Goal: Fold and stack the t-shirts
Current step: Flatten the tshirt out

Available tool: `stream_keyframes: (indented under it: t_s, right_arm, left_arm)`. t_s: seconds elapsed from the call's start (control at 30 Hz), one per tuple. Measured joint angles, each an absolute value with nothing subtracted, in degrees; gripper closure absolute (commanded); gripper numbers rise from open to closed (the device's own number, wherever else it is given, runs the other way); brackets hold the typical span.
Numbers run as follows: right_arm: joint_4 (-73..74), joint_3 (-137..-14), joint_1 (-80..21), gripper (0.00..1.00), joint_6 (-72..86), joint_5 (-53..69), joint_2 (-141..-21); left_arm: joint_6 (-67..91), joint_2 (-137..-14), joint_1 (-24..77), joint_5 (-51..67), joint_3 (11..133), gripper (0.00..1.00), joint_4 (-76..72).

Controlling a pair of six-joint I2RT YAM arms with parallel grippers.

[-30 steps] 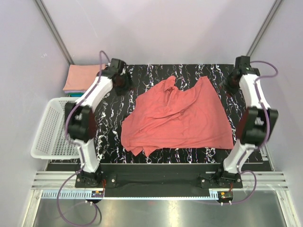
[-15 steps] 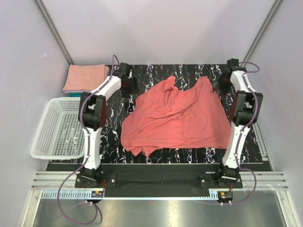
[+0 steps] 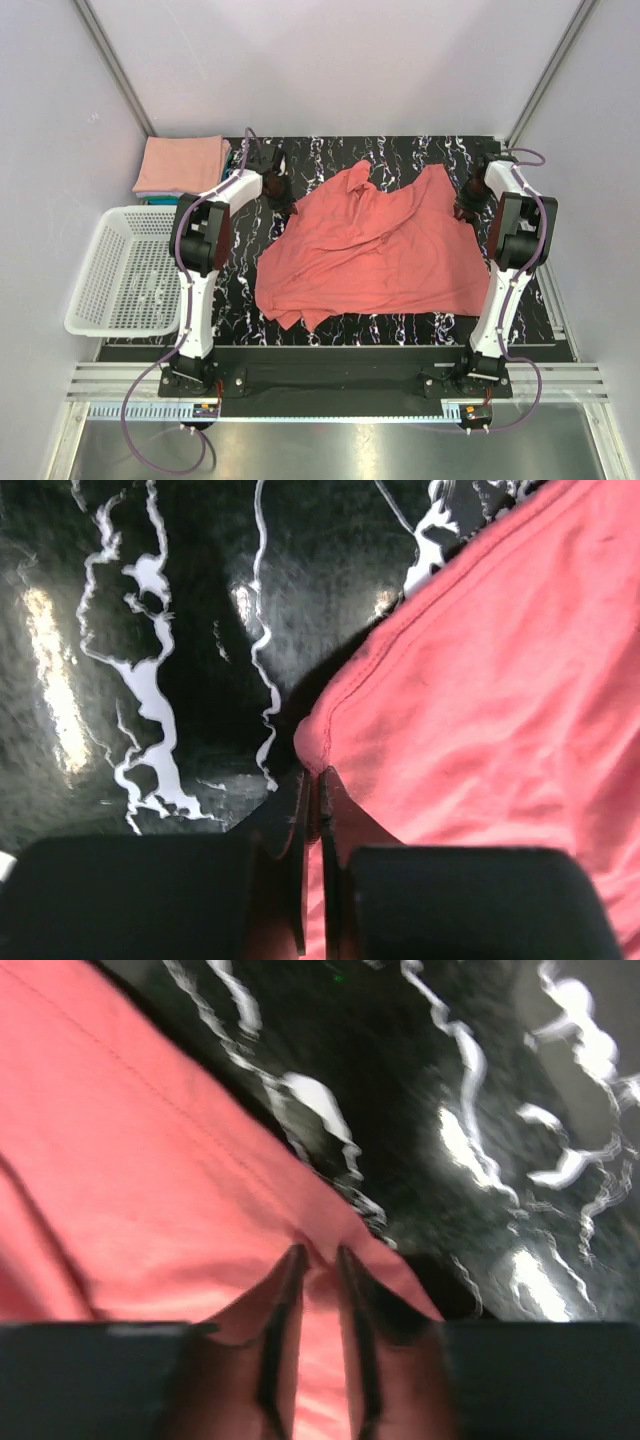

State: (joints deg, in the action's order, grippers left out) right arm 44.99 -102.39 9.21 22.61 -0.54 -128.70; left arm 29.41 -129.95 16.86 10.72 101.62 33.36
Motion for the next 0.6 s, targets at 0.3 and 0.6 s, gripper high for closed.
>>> stream_keyframes:
  t_s: [0.3,0.6]
  right_arm:
    - [53.43,-95.11,9.54,1.0,26.87,-9.08,-123.66]
    - [57.54,-80.23,9.82,0.94,29.65,-12.88,-112.16]
  left_arm:
    - [30.7,-118.45,16.88,10.5,85.58,1.0,36.45]
    - [33.39,-97.76,16.67,5.28,65.82,0.54,45.12]
